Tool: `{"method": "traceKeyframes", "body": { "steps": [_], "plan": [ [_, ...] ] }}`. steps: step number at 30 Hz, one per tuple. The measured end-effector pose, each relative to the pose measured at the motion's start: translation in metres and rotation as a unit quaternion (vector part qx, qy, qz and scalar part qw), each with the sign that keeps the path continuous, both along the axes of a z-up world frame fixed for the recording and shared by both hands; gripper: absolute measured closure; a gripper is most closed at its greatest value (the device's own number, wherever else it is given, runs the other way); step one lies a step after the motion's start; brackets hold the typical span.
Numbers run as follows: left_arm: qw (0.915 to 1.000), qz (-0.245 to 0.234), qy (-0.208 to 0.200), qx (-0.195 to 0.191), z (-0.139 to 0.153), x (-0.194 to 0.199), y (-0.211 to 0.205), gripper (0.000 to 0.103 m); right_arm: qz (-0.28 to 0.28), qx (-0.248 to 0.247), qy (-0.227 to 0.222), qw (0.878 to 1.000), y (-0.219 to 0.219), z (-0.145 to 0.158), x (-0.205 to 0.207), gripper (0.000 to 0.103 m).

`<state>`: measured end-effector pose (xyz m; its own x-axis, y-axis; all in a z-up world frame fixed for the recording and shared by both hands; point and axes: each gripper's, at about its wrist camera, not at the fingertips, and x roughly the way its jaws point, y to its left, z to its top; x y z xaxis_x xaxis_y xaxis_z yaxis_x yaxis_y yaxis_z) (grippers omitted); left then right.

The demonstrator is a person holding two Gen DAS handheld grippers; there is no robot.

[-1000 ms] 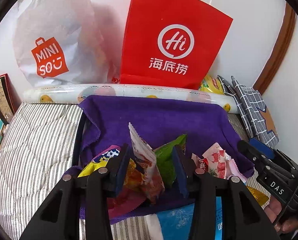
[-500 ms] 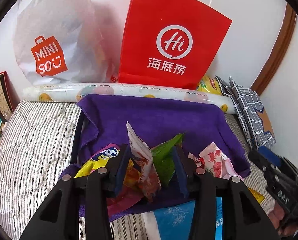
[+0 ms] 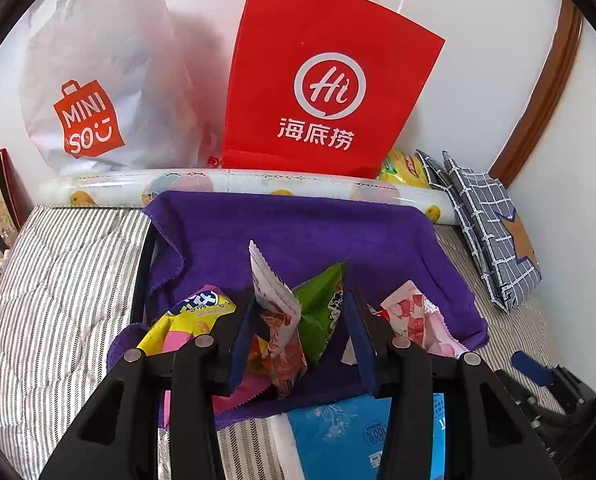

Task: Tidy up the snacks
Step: 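Withdraw the right tool and grasp the yellow triangular chip bag on the mattress, then grasp the dark blue packet with the left tool while the right tool holds the yellow bag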

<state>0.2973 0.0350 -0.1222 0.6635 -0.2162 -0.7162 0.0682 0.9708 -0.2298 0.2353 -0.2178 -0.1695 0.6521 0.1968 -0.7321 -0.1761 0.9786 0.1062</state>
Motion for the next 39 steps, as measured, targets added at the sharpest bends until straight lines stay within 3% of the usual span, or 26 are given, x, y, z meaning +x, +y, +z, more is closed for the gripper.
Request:
{"method": "traceKeyframes", "body": {
  "steps": [6,16,22,35,39],
  "plan": [
    [1.0,-0.002,0.0,-0.004,0.001,-0.001,0.001,0.058,-0.013,0.013,0.045,0.999,-0.016,-0.024,0.004,0.053],
    [0.9999,-0.004,0.008,-0.01,-0.001,0.0,0.001,0.058,-0.014,0.028,0.062,0.998,-0.02,-0.043,0.001,0.045],
    [0.9999,-0.003,0.009,-0.009,-0.002,0.0,0.001,0.058,-0.03,0.066,0.059,0.996,-0.032,-0.048,0.007,0.051],
    [0.9995,-0.029,-0.012,0.001,0.01,-0.014,-0.011,0.058,-0.052,0.058,0.006,0.997,-0.054,-0.005,-0.035,0.055],
    [0.9988,-0.044,0.001,-0.023,0.007,-0.032,-0.014,0.059,-0.065,0.06,-0.001,0.996,-0.067,0.008,-0.057,0.055]
  ]
}}
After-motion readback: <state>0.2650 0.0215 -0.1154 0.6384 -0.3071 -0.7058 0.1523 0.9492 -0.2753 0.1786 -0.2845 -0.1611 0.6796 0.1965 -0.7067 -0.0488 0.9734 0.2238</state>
